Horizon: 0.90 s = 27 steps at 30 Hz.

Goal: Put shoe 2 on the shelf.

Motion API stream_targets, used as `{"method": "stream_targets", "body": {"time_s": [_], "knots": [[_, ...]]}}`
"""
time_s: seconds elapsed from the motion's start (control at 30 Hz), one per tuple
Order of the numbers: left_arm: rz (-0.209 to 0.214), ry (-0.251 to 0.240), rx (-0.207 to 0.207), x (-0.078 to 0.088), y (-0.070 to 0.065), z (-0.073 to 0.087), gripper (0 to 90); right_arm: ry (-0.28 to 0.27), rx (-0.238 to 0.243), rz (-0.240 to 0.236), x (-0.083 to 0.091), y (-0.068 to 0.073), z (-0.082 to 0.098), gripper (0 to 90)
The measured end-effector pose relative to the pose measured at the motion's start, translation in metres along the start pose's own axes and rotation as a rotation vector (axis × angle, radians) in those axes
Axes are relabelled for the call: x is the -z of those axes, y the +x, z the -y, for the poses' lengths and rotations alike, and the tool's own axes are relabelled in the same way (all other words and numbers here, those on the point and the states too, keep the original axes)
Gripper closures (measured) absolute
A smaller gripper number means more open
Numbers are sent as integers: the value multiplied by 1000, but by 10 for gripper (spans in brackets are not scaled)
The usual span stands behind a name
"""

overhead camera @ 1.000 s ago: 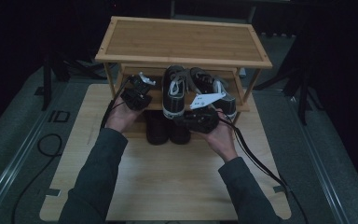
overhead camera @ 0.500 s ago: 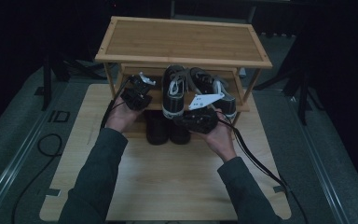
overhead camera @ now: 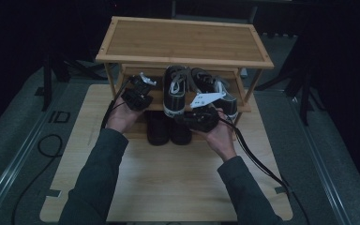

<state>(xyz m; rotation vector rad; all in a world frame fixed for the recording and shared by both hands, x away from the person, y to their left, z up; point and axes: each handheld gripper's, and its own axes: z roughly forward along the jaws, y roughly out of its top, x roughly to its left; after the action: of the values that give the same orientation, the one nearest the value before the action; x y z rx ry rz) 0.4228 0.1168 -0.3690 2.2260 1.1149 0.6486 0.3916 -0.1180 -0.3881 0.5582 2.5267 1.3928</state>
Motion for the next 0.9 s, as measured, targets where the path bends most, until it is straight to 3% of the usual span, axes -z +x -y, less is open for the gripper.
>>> {"method": "stream_targets", "body": {"time_s": [0.07, 0.53, 0.77, 0.9], "knots": [[2, 0, -7, 0, 1, 0, 900, -6, -17, 10, 0, -4, 0, 900], [0, -1, 1, 0, 0, 0, 900, -1, -6, 8, -10, -3, -5, 900], [2, -1, 2, 0, 0, 0, 900, 8, -7, 48, -12, -4, -6, 900], [6, 5, -5, 0, 2, 0, 900, 3, -37, 75, -14, -9, -5, 900]]}}
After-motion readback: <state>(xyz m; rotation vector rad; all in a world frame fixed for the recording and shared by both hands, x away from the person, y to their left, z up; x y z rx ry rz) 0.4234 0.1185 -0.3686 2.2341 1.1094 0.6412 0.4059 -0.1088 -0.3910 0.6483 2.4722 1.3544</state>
